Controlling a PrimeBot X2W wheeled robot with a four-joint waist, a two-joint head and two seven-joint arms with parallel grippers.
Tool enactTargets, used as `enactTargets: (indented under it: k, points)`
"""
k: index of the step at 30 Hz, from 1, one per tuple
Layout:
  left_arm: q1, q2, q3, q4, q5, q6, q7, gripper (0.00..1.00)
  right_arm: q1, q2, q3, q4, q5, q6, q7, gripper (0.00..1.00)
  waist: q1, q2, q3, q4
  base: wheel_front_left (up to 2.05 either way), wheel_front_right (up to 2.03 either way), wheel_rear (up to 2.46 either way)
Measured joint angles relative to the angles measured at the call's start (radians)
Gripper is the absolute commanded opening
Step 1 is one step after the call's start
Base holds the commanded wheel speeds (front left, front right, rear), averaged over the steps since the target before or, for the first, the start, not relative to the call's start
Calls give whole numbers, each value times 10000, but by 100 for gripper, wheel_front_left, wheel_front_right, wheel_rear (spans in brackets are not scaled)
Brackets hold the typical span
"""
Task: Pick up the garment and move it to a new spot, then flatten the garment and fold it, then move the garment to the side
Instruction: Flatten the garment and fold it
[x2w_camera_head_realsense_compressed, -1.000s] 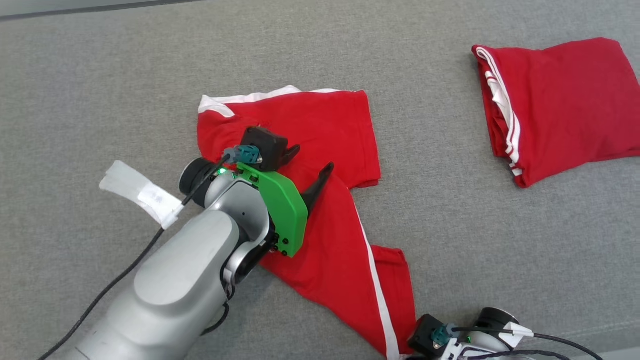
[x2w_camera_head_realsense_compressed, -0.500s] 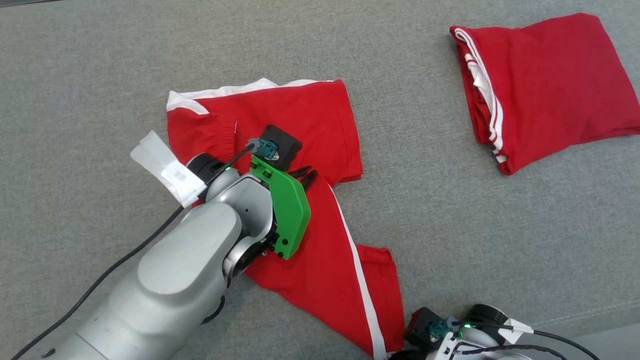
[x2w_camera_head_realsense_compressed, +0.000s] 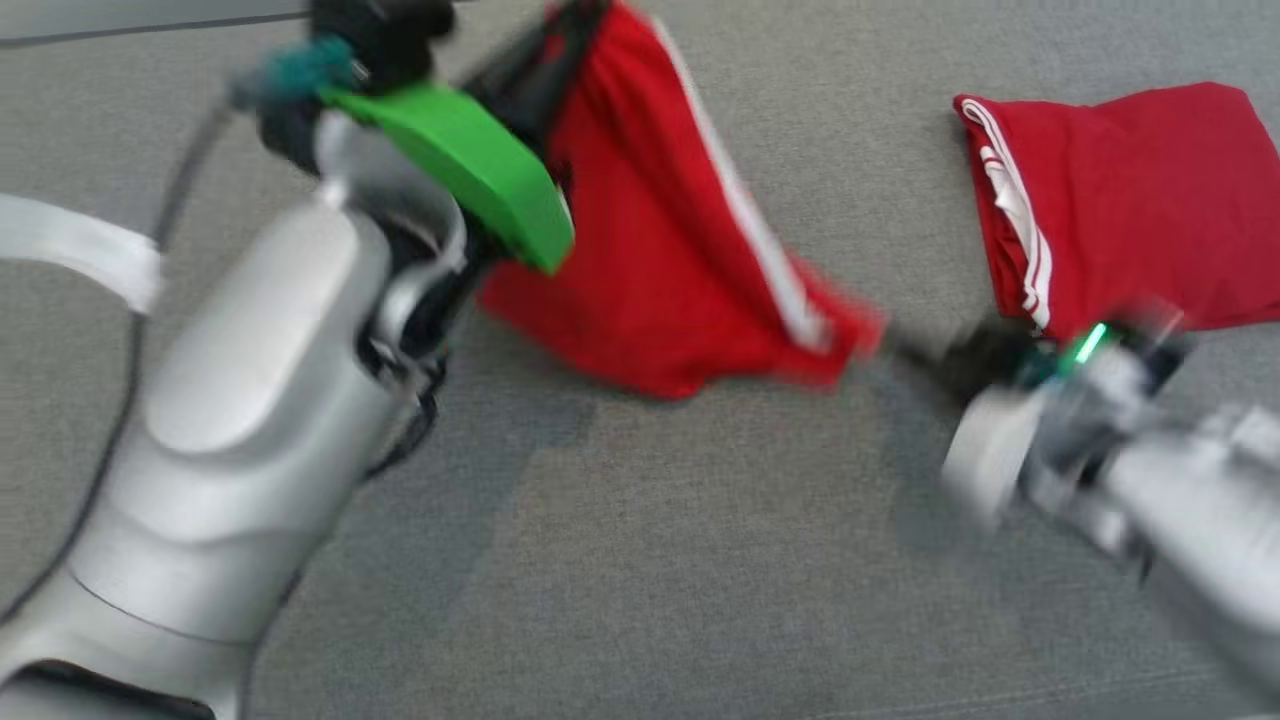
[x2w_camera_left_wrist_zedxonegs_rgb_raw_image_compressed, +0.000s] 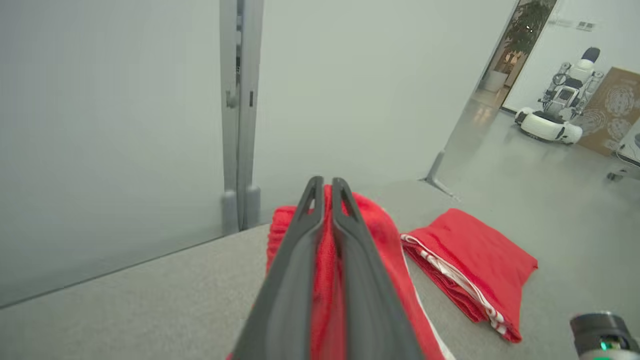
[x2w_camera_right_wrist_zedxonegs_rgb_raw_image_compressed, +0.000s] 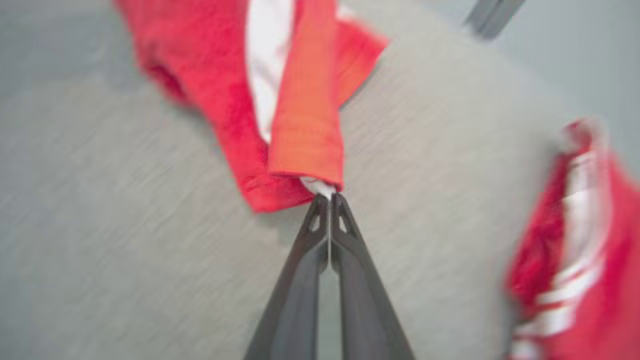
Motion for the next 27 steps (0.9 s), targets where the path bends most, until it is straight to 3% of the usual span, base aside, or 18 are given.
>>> enactTargets:
  k: [1, 2, 3, 6, 10, 15, 20, 27]
  points:
    - [-337, 13, 447, -182, 0, 111, -433, 0, -1065, -42, -911, -107, -257, -719, -295, 0, 0, 0, -51, 60, 0, 0, 0]
    - [-789, 88, 807, -416, 4, 159, -790, 0, -2465, -318, -1795, -222, -533, -1085, -416, 0, 3, 0, -94, 124, 0, 0, 0]
    - [-1109, 105, 1185, -652, 0, 169, -1189, 0, -3588, -675, -2441, -476, -685, -1235, -570, 0, 4, 0, -131, 189, 0, 0, 0]
    - [-1234, 228, 1620, -1158, 182, 263, -2104, 0, -4811, -1546, -2943, -1170, -1139, -1289, -853, 0, 1, -1, -218, 413, 0, 0, 0]
    - [8, 163, 1685, -1496, 173, 466, -3129, 0, -3863, -1693, -2592, -1198, -1469, -1361, -957, 0, 2, 0, -279, 773, 0, 0, 0]
    - [3307, 8, 1319, -1035, -449, 566, -3806, 0, -2261, -1827, -1998, -825, -1120, -1244, -1103, 0, 1, 0, -312, 1383, 0, 0, 0]
    - [4947, -192, 844, -370, -792, -81, -3824, 0, -433, -1747, -1684, -104, -495, -1312, -1039, 0, 1, 0, -320, 1918, 0, 0, 0]
    - [5493, -219, 765, 33, -545, -637, -3824, 0, 219, -1448, -1461, 232, -272, -1450, -1239, 0, 1, 0, -470, 2520, 0, 0, 0]
